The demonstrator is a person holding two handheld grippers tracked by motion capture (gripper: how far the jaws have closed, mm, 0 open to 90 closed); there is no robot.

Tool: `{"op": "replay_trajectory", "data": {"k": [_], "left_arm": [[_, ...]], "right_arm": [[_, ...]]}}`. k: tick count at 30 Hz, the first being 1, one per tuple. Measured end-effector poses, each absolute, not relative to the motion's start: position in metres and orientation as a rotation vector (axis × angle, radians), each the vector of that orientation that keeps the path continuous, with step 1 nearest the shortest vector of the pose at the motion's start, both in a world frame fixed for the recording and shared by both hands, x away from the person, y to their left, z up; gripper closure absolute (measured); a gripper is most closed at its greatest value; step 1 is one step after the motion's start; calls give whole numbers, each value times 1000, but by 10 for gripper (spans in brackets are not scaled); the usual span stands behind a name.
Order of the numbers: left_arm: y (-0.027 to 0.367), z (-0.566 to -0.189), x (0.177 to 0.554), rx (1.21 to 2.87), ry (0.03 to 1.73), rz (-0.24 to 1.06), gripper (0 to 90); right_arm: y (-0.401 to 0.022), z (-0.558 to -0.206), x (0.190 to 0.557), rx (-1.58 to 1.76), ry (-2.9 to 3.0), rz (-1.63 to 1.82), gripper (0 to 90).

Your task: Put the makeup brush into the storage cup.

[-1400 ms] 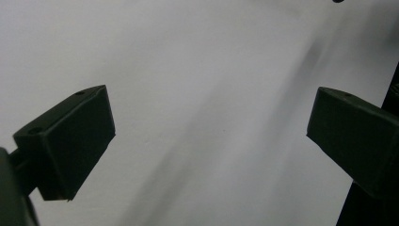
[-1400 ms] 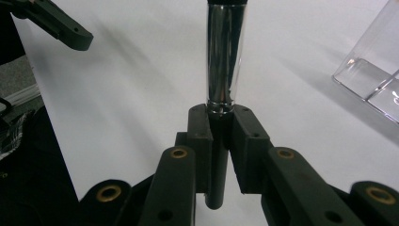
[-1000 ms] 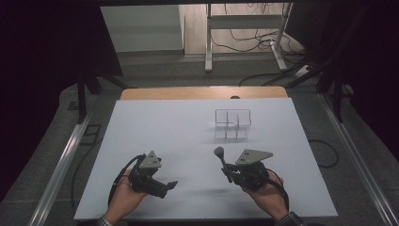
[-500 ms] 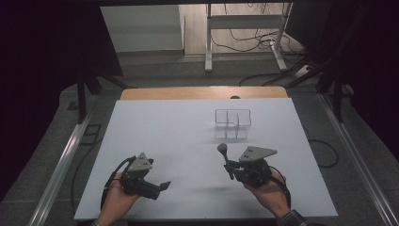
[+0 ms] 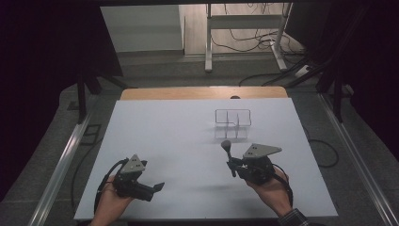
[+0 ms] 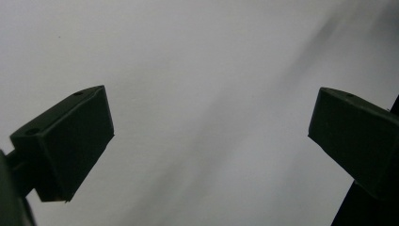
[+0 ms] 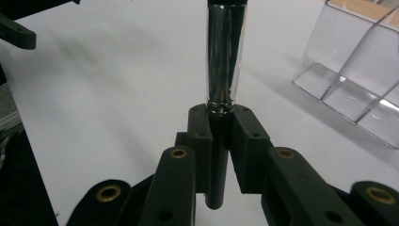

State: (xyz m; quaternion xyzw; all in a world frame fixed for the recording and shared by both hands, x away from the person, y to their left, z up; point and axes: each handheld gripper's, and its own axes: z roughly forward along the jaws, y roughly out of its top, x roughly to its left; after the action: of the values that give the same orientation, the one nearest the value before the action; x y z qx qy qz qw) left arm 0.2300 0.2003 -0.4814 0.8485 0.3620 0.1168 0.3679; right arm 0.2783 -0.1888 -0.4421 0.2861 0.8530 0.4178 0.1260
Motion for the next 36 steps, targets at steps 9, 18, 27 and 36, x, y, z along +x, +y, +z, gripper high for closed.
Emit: {"op": "replay_trajectory", "data": {"k": [9, 18, 27, 36], "left_arm": [[209, -483, 226, 2177, 955, 299, 9], [220, -485, 222, 2173, 979, 296, 9], [227, -486, 220, 2169, 1003, 299, 8], [234, -487, 217, 2146, 1036, 309, 8]], "right_arm": [[-198, -438, 284, 865, 2440, 1238, 779], [-204, -435, 293, 897, 2403, 1246, 780], [-209, -432, 301, 917, 2372, 1254, 780], [-215, -432, 311, 948, 2341, 1264, 780]]}}
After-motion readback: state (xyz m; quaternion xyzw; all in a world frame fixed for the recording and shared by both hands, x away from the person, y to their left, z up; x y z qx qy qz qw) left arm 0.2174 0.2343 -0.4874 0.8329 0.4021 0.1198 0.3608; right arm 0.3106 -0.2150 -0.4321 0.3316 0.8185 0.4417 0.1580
